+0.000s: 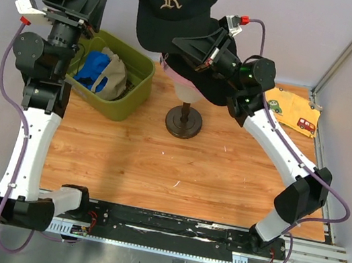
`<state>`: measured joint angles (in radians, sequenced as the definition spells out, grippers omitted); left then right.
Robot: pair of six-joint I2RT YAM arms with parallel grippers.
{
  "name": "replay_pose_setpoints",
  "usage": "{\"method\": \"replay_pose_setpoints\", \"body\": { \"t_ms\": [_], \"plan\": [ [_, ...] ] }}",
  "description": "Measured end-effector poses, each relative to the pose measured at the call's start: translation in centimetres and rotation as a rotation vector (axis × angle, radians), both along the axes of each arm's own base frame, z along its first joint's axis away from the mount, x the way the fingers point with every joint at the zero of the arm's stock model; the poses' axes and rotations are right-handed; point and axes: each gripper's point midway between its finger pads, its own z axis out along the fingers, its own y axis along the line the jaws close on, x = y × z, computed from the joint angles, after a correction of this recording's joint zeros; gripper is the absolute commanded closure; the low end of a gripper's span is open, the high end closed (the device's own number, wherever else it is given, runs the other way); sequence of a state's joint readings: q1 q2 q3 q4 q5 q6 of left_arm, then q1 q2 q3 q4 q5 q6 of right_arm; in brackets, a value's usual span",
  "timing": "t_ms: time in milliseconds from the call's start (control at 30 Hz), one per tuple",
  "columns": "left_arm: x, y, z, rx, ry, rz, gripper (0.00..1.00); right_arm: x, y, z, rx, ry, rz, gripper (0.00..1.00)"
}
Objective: Stack the hats
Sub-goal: Stack the hat on the hat.
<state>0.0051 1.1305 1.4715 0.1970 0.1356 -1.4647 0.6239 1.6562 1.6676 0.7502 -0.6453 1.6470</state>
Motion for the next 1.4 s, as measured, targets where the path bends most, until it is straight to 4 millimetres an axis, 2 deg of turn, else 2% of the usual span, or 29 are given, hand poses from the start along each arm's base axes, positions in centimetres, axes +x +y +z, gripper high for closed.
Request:
{"method": "replay_pose_setpoints", "body": {
  "t_ms": [133, 333, 500, 733, 1000, 1100, 1400],
  "plan": [
    [1.5, -0.2, -2.3, 0.025, 0.017, 0.0, 0.53, 0.4, -1.5, -0.5, 0.019, 0.059, 0.022, 0.98],
    [3.8, -1.3, -4.1, 0.05, 0.005, -0.056, 0.49, -1.1, -3.0, 0.1, 0.048, 0.09, 0.065, 0.98],
    [5.5, -3.2, -5.0, 0.069, -0.014, -0.137, 0.46, -2.7, -4.4, 0.9, 0.058, 0.085, 0.093, 0.98],
    [6.7, -6.2, -6.1, 0.079, -0.031, -0.23, 0.43, -2.8, -6.5, 1.1, 0.075, 0.089, 0.082, 0.98],
    [6.0, -8.1, -4.8, 0.044, -0.14, -0.317, 0.36, -3.4, -6.4, 0.7, 0.063, 0.111, 0.127, 0.98],
    [5.6, -8.2, -4.2, 0.015, -0.184, -0.345, 0.33, -3.6, -6.4, 0.7, 0.06, 0.11, 0.137, 0.98],
    [4.2, -9.0, -2.3, -0.046, -0.282, -0.426, 0.31, -3.8, -6.5, 0.6, 0.059, 0.112, 0.15, 0.98]
  ]
}}
